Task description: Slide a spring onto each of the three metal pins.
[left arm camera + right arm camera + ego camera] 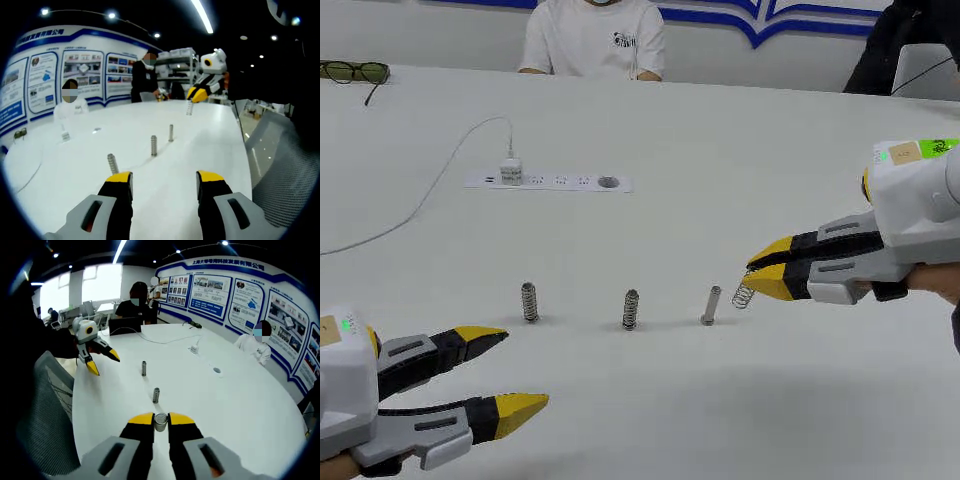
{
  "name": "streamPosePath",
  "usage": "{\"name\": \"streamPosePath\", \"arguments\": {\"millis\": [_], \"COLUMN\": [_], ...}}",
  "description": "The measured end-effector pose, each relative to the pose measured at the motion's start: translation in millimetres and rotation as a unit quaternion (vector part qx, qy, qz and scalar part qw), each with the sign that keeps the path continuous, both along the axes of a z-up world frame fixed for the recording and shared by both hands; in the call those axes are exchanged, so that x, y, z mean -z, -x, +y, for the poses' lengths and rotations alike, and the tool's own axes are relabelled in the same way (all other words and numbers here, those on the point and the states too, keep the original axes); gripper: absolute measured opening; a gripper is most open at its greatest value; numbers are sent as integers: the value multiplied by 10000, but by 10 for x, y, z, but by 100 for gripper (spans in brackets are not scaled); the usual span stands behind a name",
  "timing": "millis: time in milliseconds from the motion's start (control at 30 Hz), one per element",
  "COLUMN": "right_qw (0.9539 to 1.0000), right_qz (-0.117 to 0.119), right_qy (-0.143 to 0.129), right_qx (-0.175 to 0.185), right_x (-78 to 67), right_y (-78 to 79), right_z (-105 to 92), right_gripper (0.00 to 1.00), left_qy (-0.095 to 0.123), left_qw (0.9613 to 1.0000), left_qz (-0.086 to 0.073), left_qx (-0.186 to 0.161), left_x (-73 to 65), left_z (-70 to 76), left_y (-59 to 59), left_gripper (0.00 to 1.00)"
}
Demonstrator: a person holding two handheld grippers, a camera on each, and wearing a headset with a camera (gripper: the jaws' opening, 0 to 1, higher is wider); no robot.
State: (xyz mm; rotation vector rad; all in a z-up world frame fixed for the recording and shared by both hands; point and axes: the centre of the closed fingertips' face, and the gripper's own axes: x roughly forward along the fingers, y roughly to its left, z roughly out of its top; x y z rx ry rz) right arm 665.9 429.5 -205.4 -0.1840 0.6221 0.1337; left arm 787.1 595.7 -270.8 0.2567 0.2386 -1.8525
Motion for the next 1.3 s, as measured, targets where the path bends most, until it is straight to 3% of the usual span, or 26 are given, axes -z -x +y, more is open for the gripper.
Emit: {"name": "streamPosePath", "arguments": {"millis": [433, 767, 1300], "right_qw": [9995, 9992, 9986], "right_qz": [95, 217, 302], "right_qy": [145, 81, -43], "right_qx": [269, 335, 433], "right_x": [94, 209, 362], "right_y": [-176, -303, -370], "right_z": [-262, -339, -392], "right_gripper": [11, 11, 11], "left_qy": [60, 13, -66], "left_qw": [9999, 9999, 9998], "left_qz": [41, 80, 69], "left_qx": [-113, -139, -154], "left_x": [-52, -27, 10], "left_z": [24, 59, 79], "left_y": [-93, -112, -122], "left_gripper": [56, 58, 58]}}
